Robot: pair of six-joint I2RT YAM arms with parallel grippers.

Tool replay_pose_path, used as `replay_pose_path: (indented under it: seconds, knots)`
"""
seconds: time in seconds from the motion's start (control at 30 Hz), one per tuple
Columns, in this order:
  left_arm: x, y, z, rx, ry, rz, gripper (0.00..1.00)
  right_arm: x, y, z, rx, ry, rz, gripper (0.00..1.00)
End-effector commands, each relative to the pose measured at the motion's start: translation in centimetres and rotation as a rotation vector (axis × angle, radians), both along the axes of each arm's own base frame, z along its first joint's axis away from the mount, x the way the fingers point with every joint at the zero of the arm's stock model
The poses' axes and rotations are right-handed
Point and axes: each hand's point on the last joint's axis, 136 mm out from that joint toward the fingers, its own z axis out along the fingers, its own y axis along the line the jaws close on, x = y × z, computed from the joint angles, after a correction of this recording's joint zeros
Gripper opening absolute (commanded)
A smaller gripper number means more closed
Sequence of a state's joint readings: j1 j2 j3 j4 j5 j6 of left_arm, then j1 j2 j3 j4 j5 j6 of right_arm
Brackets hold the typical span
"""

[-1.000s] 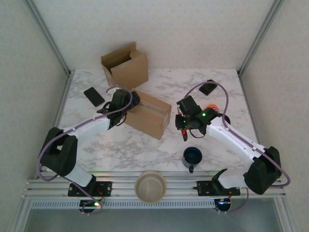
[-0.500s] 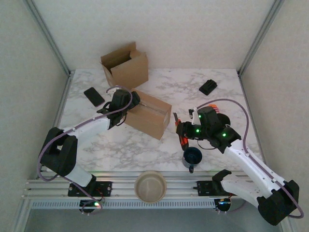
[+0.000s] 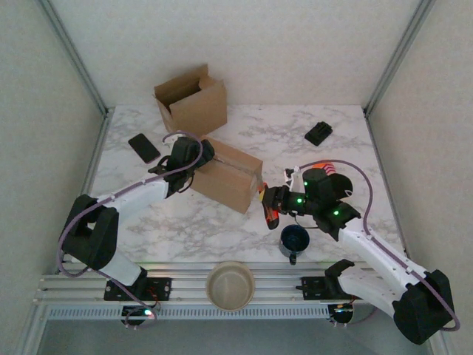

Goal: Unpack the express box

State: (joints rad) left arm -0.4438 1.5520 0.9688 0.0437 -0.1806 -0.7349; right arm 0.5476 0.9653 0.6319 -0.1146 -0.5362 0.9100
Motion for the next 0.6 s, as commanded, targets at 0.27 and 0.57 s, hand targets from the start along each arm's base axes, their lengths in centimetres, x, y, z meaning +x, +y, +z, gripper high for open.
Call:
replay_pose_path:
  seconds: [0.27, 0.57]
  knots:
    - [-1.6, 1.0, -2.8, 0.055, 0.103, 0.026, 1.0, 0.7, -0.5, -0.3, 0.003, 0.01, -0.064, 0.0]
    - [-1.6, 1.0, -2.9, 0.055, 0.103, 0.027, 1.0, 1.1, -0.2, -1.0, 0.011, 0.03, -0.068, 0.0]
